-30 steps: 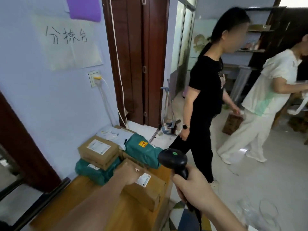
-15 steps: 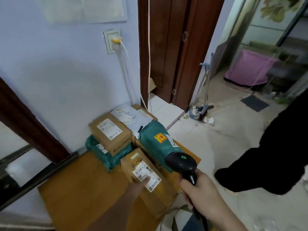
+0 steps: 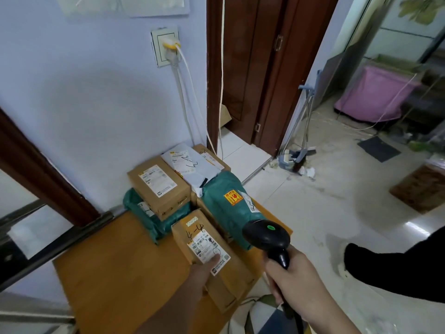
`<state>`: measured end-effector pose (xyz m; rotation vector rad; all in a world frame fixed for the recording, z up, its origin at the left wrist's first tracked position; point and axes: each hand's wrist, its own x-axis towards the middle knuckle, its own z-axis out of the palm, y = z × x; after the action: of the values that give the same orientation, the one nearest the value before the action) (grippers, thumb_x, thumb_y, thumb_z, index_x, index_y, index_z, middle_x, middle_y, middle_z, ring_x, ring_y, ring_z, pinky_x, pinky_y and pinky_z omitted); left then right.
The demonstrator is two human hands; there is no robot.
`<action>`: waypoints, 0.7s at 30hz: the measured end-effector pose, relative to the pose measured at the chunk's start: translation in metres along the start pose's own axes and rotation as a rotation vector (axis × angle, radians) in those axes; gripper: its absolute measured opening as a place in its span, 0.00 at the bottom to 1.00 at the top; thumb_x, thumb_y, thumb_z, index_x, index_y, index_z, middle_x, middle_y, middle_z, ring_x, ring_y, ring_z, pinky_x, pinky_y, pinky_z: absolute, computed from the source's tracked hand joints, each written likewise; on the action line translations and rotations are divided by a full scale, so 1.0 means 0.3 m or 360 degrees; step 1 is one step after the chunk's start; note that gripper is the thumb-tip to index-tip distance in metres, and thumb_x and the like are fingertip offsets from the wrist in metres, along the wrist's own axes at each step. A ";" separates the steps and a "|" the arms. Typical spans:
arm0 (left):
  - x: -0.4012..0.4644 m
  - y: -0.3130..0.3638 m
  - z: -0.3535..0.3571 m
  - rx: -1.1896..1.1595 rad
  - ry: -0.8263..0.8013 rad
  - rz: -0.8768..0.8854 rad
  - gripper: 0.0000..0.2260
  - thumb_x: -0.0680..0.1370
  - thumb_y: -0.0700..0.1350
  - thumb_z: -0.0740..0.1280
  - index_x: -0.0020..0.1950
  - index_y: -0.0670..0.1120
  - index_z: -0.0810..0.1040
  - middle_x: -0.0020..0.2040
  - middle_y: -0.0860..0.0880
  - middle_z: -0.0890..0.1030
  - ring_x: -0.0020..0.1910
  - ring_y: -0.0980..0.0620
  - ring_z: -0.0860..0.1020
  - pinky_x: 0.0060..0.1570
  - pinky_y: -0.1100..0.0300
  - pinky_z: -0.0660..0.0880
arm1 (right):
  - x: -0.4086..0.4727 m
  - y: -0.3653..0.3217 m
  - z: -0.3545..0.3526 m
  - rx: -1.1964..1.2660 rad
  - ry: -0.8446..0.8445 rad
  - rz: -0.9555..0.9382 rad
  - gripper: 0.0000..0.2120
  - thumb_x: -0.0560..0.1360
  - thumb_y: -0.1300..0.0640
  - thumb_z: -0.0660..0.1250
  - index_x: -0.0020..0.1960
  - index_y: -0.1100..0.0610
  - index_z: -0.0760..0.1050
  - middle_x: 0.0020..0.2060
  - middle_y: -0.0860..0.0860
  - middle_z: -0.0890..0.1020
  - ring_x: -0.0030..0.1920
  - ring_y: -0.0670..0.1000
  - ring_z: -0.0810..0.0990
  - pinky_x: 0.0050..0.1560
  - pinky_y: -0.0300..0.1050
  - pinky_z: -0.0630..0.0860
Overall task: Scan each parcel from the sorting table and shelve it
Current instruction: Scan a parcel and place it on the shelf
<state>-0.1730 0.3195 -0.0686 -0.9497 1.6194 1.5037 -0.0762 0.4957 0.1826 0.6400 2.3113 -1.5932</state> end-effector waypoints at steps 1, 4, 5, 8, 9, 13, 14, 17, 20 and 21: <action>0.008 -0.009 -0.004 -0.0020 -0.0006 -0.0003 0.39 0.66 0.60 0.82 0.70 0.44 0.72 0.54 0.44 0.82 0.51 0.42 0.80 0.46 0.47 0.77 | -0.003 0.001 -0.003 0.0009 0.0006 0.0000 0.04 0.76 0.62 0.66 0.50 0.59 0.76 0.22 0.57 0.76 0.22 0.52 0.74 0.29 0.44 0.75; 0.021 -0.027 -0.010 -0.0081 -0.0021 0.0003 0.40 0.67 0.60 0.82 0.71 0.45 0.71 0.57 0.43 0.82 0.54 0.41 0.80 0.43 0.47 0.76 | -0.014 0.002 -0.011 0.0031 0.0022 -0.0003 0.03 0.77 0.60 0.67 0.50 0.59 0.76 0.23 0.56 0.76 0.22 0.51 0.74 0.27 0.42 0.75; 0.022 -0.030 -0.009 -0.0099 -0.0034 0.0011 0.38 0.68 0.59 0.82 0.71 0.45 0.71 0.58 0.43 0.82 0.55 0.40 0.80 0.42 0.47 0.76 | -0.020 0.003 -0.014 0.0041 0.0025 -0.0004 0.03 0.77 0.60 0.67 0.50 0.59 0.76 0.23 0.56 0.76 0.22 0.50 0.73 0.27 0.41 0.75; 0.007 -0.036 -0.008 -0.0087 -0.0038 0.0057 0.32 0.73 0.55 0.79 0.69 0.45 0.70 0.54 0.44 0.81 0.54 0.41 0.79 0.43 0.46 0.75 | -0.037 0.000 -0.014 0.0049 0.0017 -0.0015 0.03 0.78 0.60 0.67 0.50 0.59 0.76 0.23 0.56 0.75 0.22 0.50 0.73 0.27 0.40 0.74; -0.004 -0.036 -0.010 -0.0082 -0.0037 0.0078 0.29 0.74 0.54 0.78 0.68 0.44 0.69 0.51 0.45 0.80 0.51 0.42 0.79 0.41 0.48 0.75 | -0.043 -0.002 -0.013 0.0042 0.0013 -0.0021 0.03 0.78 0.61 0.67 0.51 0.59 0.76 0.23 0.56 0.75 0.22 0.51 0.72 0.27 0.40 0.74; -0.019 -0.054 -0.026 -0.0039 -0.0032 0.0098 0.29 0.76 0.53 0.77 0.70 0.42 0.69 0.52 0.44 0.80 0.46 0.44 0.78 0.35 0.51 0.73 | -0.067 -0.010 -0.002 0.0042 -0.0008 -0.0038 0.03 0.78 0.61 0.66 0.50 0.60 0.76 0.24 0.57 0.75 0.22 0.52 0.72 0.28 0.42 0.74; -0.018 -0.060 -0.030 -0.0044 -0.0024 0.0103 0.30 0.76 0.53 0.77 0.70 0.42 0.70 0.53 0.43 0.81 0.47 0.43 0.79 0.35 0.52 0.73 | -0.072 -0.010 0.002 0.0044 -0.0010 -0.0037 0.02 0.78 0.61 0.66 0.50 0.60 0.75 0.24 0.57 0.75 0.22 0.52 0.72 0.28 0.42 0.74; -0.028 -0.088 -0.048 -0.0043 -0.0044 0.0164 0.29 0.75 0.52 0.78 0.70 0.41 0.72 0.57 0.42 0.82 0.50 0.42 0.81 0.36 0.52 0.75 | -0.089 -0.011 0.015 -0.0009 -0.0009 -0.0048 0.03 0.77 0.60 0.66 0.49 0.59 0.75 0.24 0.57 0.75 0.23 0.52 0.73 0.31 0.45 0.75; -0.070 -0.101 -0.076 -0.0082 -0.0020 0.0207 0.23 0.78 0.50 0.75 0.68 0.42 0.74 0.57 0.43 0.82 0.51 0.43 0.81 0.42 0.50 0.77 | -0.105 -0.026 0.033 -0.0051 -0.0024 -0.0105 0.03 0.77 0.59 0.66 0.50 0.58 0.75 0.22 0.57 0.75 0.23 0.52 0.73 0.32 0.44 0.75; -0.083 -0.103 -0.085 -0.0086 -0.0012 0.0216 0.21 0.79 0.49 0.74 0.68 0.43 0.75 0.58 0.43 0.82 0.53 0.42 0.81 0.47 0.48 0.78 | -0.111 -0.035 0.041 -0.0068 -0.0038 -0.0131 0.02 0.77 0.59 0.65 0.50 0.58 0.75 0.22 0.57 0.75 0.22 0.52 0.73 0.31 0.43 0.75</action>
<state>-0.1346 0.2935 -0.0596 -0.8770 1.6739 1.6480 -0.0528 0.4741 0.2017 0.5196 2.3761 -1.5733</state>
